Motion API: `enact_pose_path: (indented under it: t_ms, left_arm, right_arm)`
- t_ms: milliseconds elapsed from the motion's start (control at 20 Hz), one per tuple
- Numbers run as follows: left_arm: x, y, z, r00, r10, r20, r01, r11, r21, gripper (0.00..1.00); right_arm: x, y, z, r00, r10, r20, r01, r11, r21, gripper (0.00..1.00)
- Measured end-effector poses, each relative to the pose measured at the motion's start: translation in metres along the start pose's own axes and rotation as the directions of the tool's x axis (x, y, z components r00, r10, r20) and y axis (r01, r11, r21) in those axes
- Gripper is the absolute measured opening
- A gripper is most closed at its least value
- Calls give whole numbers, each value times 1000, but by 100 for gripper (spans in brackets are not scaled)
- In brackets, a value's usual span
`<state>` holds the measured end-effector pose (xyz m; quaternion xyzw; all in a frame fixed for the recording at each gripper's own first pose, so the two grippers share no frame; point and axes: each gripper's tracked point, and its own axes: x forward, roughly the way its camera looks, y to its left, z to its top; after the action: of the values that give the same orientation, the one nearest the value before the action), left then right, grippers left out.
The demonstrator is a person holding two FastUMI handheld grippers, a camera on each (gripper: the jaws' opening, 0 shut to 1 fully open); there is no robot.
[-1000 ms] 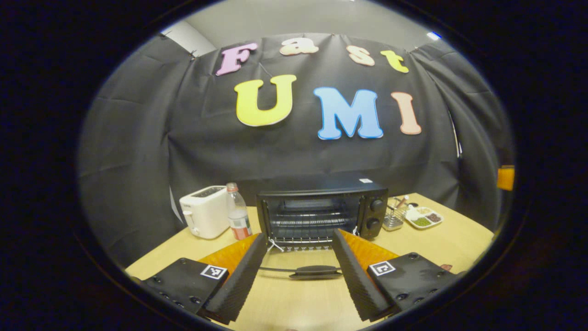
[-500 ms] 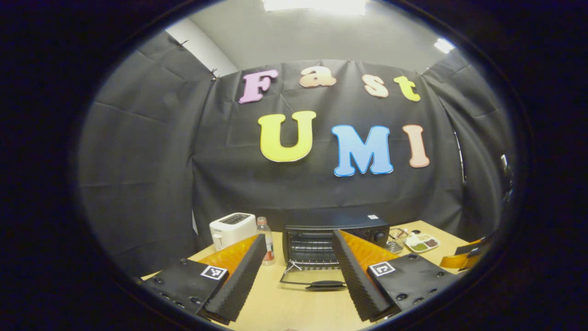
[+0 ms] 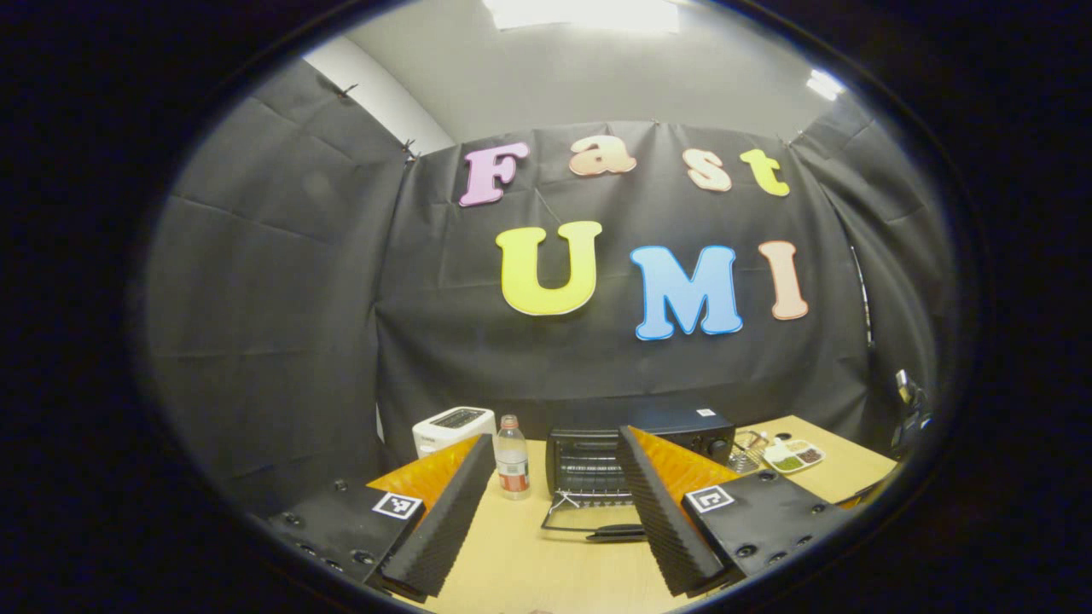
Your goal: Open the electric oven with the left hand, put the food in, and close the electric oven.
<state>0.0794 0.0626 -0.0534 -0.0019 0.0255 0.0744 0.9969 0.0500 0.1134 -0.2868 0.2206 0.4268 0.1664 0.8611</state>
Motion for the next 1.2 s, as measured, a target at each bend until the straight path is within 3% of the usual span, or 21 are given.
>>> enact_pose_path:
  t_ms: [50, 150, 200, 350, 400, 450, 500, 550, 600, 650, 700, 800, 1150, 1200]
  left_arm:
    - [0, 2, 0, 1000, 3, -1, -3, 1000, 3, 100]
    - [0, 4, 0, 1000, 7, -4, -7, 1000, 8, 100]
    - [1, 5, -1, 1000, 10, -8, -10, 1000, 9, 100]
    - [-1, 7, -3, 1000, 14, -14, -14, 1000, 12, 100]
    - [0, 7, -3, 1000, 16, -15, -15, 1000, 14, 100]
    - [2, 6, -5, 1000, 14, -17, -14, 1000, 17, 100]
    - [2, 5, -5, 1000, 14, -17, -13, 1000, 17, 100]
    - [2, 4, -4, 1000, 11, -16, -10, 1000, 15, 100]
    - [4, 2, -5, 1000, 8, -18, -8, 1000, 14, 100]
    - [4, 3, -6, 1000, 8, -20, -8, 1000, 14, 100]
    - [4, 3, -5, 1000, 8, -19, -8, 1000, 13, 100]
    - [7, 2, -7, 1000, 4, -23, -4, 1000, 10, 100]
    - [22, 0, -6, 1000, -14, -19, 14, 1000, -1, 100]
    - [24, -1, -6, 1000, -19, -19, 19, 1000, -2, 97]
  right_arm:
    - [3, 2, -8, 1000, 13, -24, -13, 999, 30, 97]
    - [9, -1, -16, 998, 17, -68, -11, 997, 77, 76]
    - [8, 1, -20, 996, 28, -86, -19, 995, 100, 72]
    - [14, 0, -28, 991, 36, -126, -18, 990, 143, 72]
    - [14, -2, -31, 992, 22, -124, -4, 990, 144, 63]
    - [11, 1, -27, 992, 37, -121, -19, 988, 152, 60]
    - [14, 4, -29, 991, 48, -129, -28, 987, 156, 42]
    - [15, 3, -32, 990, 41, -133, -21, 989, 147, 42]
    - [13, 5, -25, 992, 52, -116, -31, 985, 172, 31]
    - [13, 12, -20, 990, 90, -113, -66, 977, 202, 28]
    - [9, 19, -14, 989, 116, -96, -90, 966, 241, 16]
    - [8, 18, -8, 993, 98, -66, -80, 970, 230, 9]
    - [-6, 50, 34, 993, 122, 4, -121, 979, 165, 9]
    - [-6, 59, 42, 991, 134, 21, -136, 978, 158, 9]
